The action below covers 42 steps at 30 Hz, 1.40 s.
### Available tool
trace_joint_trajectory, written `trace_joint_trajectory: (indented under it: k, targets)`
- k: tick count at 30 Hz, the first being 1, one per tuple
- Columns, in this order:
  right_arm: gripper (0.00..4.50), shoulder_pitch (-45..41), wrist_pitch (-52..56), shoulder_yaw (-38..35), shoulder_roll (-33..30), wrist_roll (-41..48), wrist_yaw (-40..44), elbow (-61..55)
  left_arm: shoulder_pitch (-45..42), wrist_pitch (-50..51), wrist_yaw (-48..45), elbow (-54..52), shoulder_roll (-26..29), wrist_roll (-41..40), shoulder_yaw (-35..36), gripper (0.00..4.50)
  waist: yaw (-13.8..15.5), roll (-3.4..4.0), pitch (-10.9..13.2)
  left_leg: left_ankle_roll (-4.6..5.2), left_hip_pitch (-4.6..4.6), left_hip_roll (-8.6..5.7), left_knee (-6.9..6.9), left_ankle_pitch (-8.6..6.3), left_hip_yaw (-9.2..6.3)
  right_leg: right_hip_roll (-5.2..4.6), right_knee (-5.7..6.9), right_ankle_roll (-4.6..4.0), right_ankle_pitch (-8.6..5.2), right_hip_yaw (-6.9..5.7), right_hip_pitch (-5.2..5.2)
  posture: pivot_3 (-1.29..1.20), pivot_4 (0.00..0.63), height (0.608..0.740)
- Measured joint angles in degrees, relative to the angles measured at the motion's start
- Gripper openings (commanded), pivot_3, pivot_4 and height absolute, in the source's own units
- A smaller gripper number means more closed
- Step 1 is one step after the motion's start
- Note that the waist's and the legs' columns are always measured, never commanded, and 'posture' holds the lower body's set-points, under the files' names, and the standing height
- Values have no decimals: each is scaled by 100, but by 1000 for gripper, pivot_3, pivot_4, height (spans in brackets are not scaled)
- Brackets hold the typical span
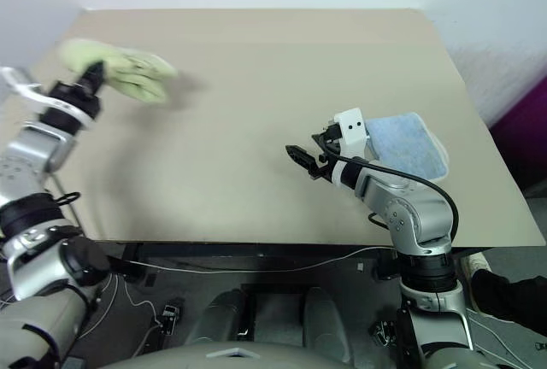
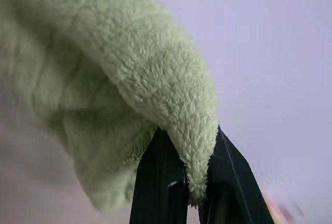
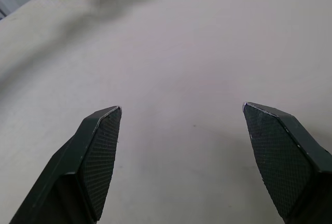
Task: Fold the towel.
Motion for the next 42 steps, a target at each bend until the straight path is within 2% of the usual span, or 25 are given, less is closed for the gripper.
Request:
trace_joint_trajectory:
  k: [3, 7, 13, 16, 26, 27, 31, 34, 36, 39, 42]
  targets:
    - [3924, -9, -56, 18, 13, -32, 20, 3, 188, -658, -32, 607, 143, 101, 303, 39, 25, -1, 0, 1, 0, -2, 2, 0, -1, -2, -1, 0, 0, -2, 3, 0, 150, 740]
    - [3924, -23, -110, 82, 27, -60, 65, 7, 698, -919, -53, 1215, 116, 140, 405, 39, 42, -11, -1, 1, -2, -4, 5, -1, -5, -6, -3, 0, 0, -7, 5, 0, 150, 740]
    - [3924, -18, -191, 89, 18, -155, 115, 11, 1099, -1001, -15, 1296, -43, 42, 524, 39, 13, -14, -1, 1, -2, -1, 2, -1, -6, -6, -1, 0, 0, -4, 2, 0, 150, 740]
    - [3924, -15, -218, 89, 16, -195, 128, 12, 1290, -953, -17, 1007, -220, -67, 528, 865, 7, -14, -1, 1, -2, 0, 0, -1, -6, -6, -1, 0, 0, -4, 2, 0, 150, 740]
    - [3924, -15, -220, 108, 18, -243, 179, 56, 1945, -456, 128, -154, -746, -1010, 753, 4294, 9, -14, -1, 1, -1, 0, 1, -1, -6, -7, -1, 0, 0, -2, 3, 0, 150, 740]
    - [3924, -15, -220, 111, 18, -250, 182, 59, 2034, -395, 168, -291, -801, -1120, 754, 4461, 10, -14, -1, 1, -1, 0, 1, -1, -6, -7, -1, 0, 0, -2, 4, 0, 150, 740]
    - [3924, -17, -220, 144, 20, -268, 206, 75, 2434, -38, 243, -846, -1000, -1517, 733, 4461, 9, -14, -1, 1, -1, 0, 1, -1, -6, -7, -1, 0, 0, -2, 3, 0, 150, 740]
    - [3924, -31, -244, 143, 15, -278, 219, 175, 2771, 323, 312, -1456, -1135, -1588, 322, 4461, 37, -14, -2, 1, -1, 0, 4, -1, -8, -7, -2, 0, 0, -5, 9, 0, 150, 740]
    - [3924, -69, -288, 132, 22, -296, 213, 293, 2847, 436, 310, -1876, -1164, -1335, -269, 4461, 77, -15, -2, 1, -1, -3, 9, -1, -10, -9, -3, -1, 0, -9, 14, 0, 150, 740]
    - [3924, -159, -428, 61, 33, -330, 167, 356, 2745, 240, 75, -2446, -959, -398, -1499, 4461, 72, -15, -2, 1, -1, -5, 7, -1, -8, -5, -6, -1, 1, -8, 14, 0, 150, 740]
    - [3924, -168, -750, 4, -3, -534, 92, 386, 2503, -289, -421, -2582, -544, 691, -2555, 4461, 17, -13, -2, -1, 1, -2, -6, 0, -2, 4, -7, -3, 0, -3, 6, 0, 150, 740]
